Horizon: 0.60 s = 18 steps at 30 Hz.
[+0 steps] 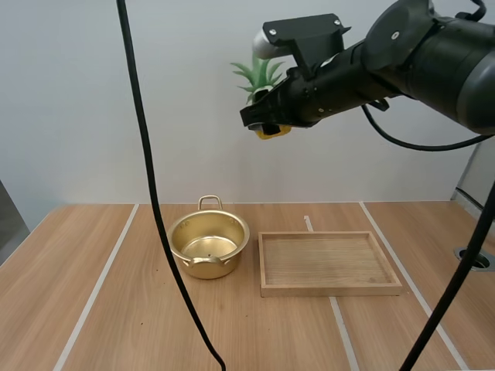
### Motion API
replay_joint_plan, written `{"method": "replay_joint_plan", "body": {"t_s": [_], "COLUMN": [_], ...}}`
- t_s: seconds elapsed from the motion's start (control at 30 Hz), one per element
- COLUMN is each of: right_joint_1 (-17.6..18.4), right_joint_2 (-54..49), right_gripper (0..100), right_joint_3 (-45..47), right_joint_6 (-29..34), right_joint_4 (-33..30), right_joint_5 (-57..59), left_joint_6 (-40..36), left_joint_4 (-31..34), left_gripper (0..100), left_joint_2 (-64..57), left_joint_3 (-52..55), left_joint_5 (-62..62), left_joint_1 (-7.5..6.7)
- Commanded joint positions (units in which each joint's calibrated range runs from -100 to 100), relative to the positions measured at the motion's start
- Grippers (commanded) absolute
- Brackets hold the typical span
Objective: Open the pot, put the pineapple inside, and close it
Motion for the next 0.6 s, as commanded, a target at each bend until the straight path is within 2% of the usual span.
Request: {"method": "replay_joint_plan", "body": {"t_s": [0.0, 0.37, 0.57], "right_joint_1": [2.12, 8.26, 9.04], "right_joint_2": [0.98, 9.63, 16.22], "right_gripper": [0, 0, 0], "right_joint_3": [-0.47, -0.47, -0.47], "right_joint_6": [-0.62, -0.62, -1.07], "right_joint_4": [-1.59, -2.68, -2.77], "right_joint_5": [-1.71, -5.43, -6.07], "left_joint_6": [-0.27, -0.27, -0.27], "left_joint_4": [-0.56, -0.56, -0.56], "left_gripper": [0, 0, 0], "left_joint_2": [-0.18, -0.18, -0.18], "left_joint_3": [-0.38, -0.38, -0.38], "left_joint_5": [-1.9, -1.9, -1.9], "left_joint_1": [-0.17, -0.17, -0.17]}}
